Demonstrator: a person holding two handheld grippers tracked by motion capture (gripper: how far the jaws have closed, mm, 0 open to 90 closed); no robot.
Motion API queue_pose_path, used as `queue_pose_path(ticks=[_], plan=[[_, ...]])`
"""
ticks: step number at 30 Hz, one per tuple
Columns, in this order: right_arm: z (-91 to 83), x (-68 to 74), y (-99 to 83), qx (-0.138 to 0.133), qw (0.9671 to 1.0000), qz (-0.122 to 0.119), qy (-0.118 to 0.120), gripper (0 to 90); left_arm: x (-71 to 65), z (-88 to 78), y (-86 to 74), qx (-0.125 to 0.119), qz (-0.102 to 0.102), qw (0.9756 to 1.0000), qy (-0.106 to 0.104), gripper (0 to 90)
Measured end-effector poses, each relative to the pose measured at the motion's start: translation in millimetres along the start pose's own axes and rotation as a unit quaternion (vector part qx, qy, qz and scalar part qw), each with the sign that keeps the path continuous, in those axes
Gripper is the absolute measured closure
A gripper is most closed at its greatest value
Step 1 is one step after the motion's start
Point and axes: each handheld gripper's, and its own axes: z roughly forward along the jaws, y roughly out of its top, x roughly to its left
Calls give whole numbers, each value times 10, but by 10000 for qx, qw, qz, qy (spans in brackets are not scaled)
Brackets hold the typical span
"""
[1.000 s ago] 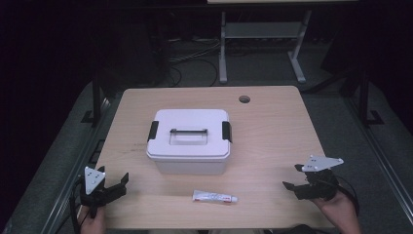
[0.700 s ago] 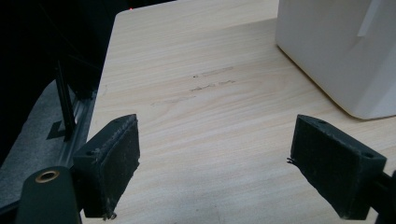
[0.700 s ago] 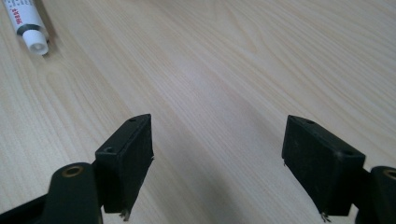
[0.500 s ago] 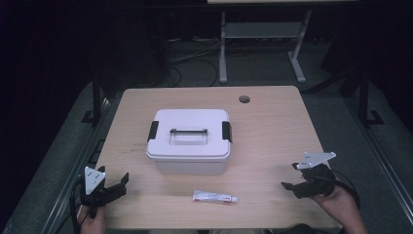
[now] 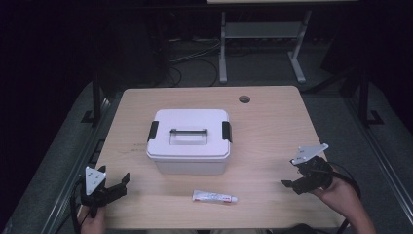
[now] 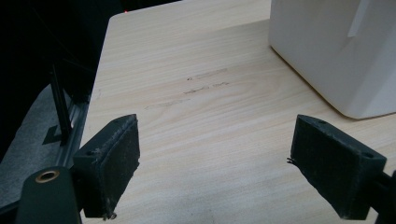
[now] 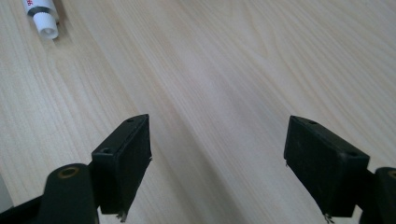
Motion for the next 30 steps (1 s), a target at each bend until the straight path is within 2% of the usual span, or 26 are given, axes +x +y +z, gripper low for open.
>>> queue_pose_path(ticks=[8,15,24,27,30], plan=[[-19,-63,134,230,9997,-95,-9,220,-2,13,-1,2,10,10000,-19,150],[14,-92,246,563,9977,-374,39,220,-6,16,4,-2,51,10000,-44,150],[12,-147,415,806,9924,-906,226,220,-3,15,2,-14,47,10000,-51,150],[39,-154,472,958,9895,-1044,281,220,-8,15,4,-23,76,10000,-55,151],[53,-172,527,991,9884,-1107,309,220,-10,13,4,-30,79,9999,-62,150]])
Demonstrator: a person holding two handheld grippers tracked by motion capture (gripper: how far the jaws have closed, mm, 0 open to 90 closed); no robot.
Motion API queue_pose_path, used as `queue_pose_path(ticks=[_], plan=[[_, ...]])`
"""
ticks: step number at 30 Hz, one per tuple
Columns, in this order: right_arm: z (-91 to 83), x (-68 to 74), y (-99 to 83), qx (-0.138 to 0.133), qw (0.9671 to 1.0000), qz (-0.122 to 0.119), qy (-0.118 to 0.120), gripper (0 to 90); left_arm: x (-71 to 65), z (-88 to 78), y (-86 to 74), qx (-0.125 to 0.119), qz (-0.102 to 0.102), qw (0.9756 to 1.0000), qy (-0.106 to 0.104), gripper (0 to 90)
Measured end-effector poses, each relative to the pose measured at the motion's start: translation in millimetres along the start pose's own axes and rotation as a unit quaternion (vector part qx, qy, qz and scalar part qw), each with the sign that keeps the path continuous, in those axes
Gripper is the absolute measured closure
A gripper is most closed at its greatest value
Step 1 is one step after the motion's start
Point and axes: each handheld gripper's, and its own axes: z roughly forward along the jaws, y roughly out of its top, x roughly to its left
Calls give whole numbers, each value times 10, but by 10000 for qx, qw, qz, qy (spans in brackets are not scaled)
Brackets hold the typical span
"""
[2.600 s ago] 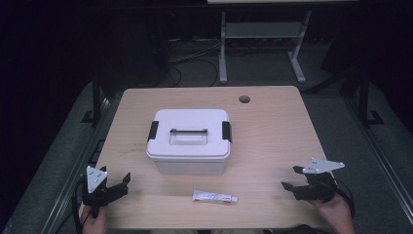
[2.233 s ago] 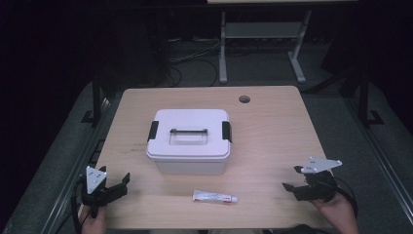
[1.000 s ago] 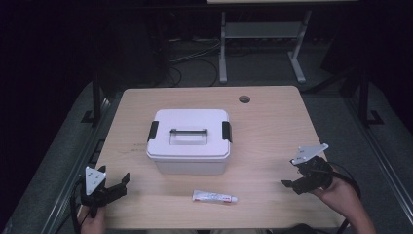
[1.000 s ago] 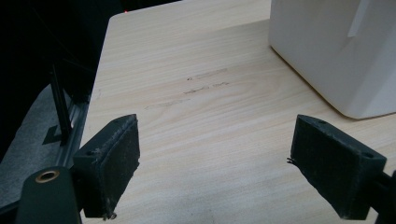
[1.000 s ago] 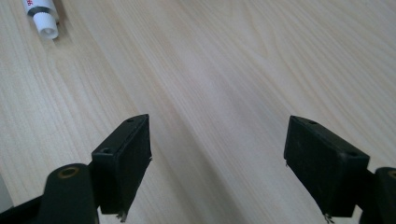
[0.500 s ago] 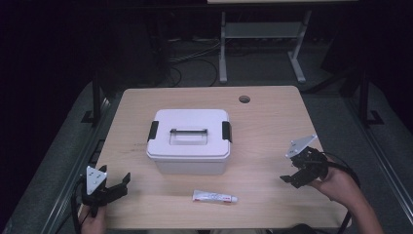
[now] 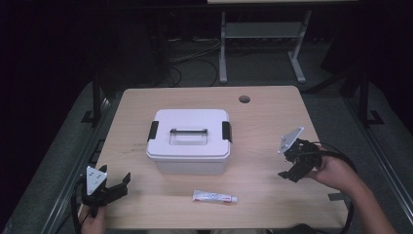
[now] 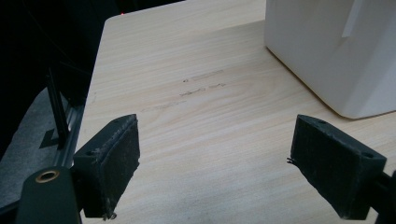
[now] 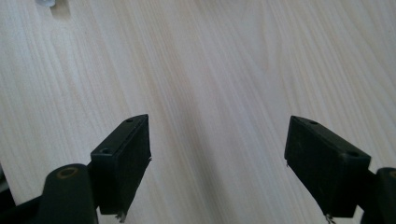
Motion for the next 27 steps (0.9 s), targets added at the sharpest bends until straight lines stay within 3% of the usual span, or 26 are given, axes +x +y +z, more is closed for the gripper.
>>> queue_pose_path(ticks=[18,27], plan=[[-127,-119,380,176,9988,-351,297,221,10,-2,-1,-20,-15,10000,6,150],[-260,-144,632,215,9979,-523,323,220,12,-4,-1,-42,-36,10000,5,150]])
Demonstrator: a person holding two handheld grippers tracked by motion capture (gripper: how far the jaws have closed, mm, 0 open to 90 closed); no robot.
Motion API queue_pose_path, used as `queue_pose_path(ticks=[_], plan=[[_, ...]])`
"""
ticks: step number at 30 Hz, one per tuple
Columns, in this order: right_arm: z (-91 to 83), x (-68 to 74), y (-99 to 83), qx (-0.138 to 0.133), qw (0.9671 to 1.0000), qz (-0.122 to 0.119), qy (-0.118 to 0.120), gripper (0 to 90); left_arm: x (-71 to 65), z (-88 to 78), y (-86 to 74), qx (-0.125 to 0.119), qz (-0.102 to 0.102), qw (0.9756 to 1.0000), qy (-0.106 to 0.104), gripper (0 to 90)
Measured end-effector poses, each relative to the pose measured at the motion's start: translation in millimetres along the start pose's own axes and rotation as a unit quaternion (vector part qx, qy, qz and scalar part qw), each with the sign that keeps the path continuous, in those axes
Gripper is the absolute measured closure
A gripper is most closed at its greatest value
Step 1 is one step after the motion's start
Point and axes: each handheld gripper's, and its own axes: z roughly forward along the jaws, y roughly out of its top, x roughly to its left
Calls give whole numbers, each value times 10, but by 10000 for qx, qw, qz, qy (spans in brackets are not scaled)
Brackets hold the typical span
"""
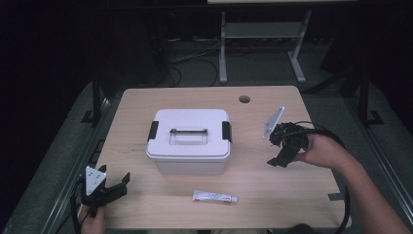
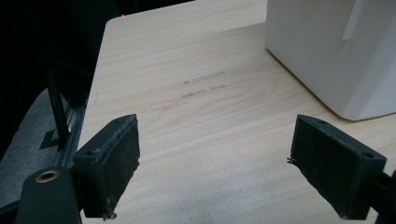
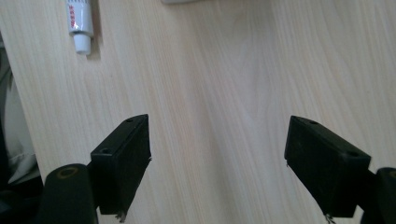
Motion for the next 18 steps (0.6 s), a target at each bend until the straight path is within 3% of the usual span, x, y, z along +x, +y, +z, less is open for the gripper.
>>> queue_pose_path(ticks=[18], plan=[[-126,-28,453,57,9997,-224,66,193,-13,4,3,1,27,10000,-26,150]])
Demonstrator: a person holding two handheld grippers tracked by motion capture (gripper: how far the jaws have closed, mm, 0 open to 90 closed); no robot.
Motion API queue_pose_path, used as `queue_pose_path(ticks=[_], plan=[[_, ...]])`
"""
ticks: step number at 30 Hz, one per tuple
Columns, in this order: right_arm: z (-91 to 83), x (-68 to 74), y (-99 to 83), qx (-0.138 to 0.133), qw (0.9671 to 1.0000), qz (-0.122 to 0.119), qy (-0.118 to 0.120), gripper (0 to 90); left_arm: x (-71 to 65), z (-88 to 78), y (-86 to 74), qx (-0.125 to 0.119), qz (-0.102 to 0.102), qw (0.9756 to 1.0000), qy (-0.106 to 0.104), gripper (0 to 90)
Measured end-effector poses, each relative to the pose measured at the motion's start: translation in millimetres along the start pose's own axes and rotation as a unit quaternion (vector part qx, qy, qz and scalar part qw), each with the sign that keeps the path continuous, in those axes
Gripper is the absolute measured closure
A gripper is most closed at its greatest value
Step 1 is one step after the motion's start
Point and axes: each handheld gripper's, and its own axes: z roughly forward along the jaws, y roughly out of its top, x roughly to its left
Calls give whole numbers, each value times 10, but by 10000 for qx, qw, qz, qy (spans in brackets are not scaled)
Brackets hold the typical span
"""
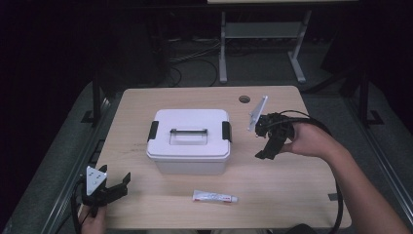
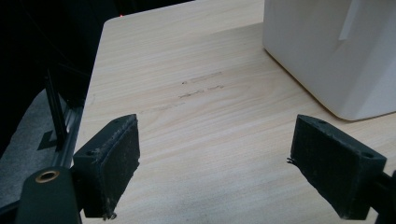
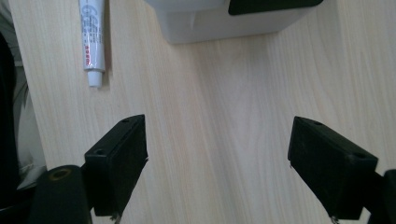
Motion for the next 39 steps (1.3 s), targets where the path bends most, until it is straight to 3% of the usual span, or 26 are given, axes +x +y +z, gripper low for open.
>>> queue_pose_path(ticks=[16,39], plan=[[-128,-46,495,-13,9996,-282,28,158,8,-5,1,-6,-41,10000,8,150],[-62,-38,1136,146,9978,-637,92,158,12,-13,4,-9,-34,10000,10,150]])
